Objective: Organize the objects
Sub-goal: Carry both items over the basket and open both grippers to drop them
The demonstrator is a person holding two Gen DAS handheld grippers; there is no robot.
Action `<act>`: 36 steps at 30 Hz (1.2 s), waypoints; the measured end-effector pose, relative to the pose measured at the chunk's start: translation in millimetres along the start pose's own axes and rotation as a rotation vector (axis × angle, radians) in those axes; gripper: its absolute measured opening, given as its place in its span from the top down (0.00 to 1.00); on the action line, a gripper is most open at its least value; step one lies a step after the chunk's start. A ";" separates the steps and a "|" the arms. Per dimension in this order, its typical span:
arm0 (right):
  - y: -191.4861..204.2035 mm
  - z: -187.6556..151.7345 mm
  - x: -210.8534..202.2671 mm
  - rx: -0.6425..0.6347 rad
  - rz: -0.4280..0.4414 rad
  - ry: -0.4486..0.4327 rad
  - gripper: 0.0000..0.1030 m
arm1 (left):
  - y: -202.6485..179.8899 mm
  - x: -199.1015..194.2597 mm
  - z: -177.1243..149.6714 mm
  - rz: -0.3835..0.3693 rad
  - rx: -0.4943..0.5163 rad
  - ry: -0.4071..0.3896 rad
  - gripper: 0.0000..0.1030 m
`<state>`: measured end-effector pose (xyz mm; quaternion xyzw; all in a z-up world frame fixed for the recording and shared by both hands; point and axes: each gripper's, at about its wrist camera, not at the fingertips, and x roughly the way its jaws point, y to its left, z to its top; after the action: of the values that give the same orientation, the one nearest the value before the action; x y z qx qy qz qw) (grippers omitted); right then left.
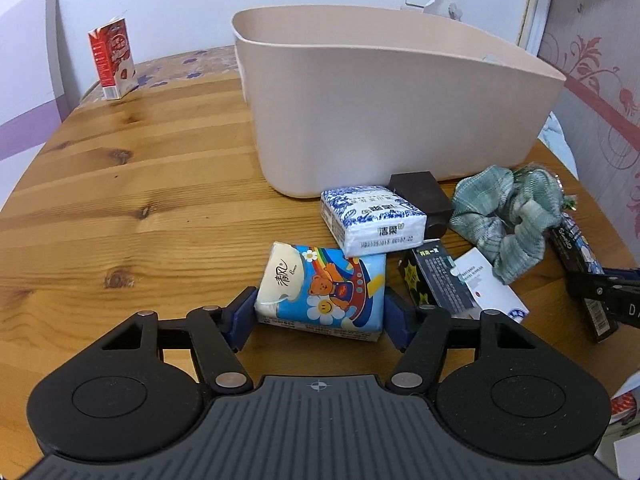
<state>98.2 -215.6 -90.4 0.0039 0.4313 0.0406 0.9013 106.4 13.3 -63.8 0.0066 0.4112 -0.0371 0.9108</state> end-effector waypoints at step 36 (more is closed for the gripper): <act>21.9 143.2 -44.0 -0.093 0.144 -0.333 0.79 | -21.5 -29.6 150.4 0.091 0.067 -0.286 0.36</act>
<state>180.6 -193.1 34.6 -0.0002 0.2724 0.1238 0.9542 197.9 -12.7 58.3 0.0503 0.2750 -0.0103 0.9601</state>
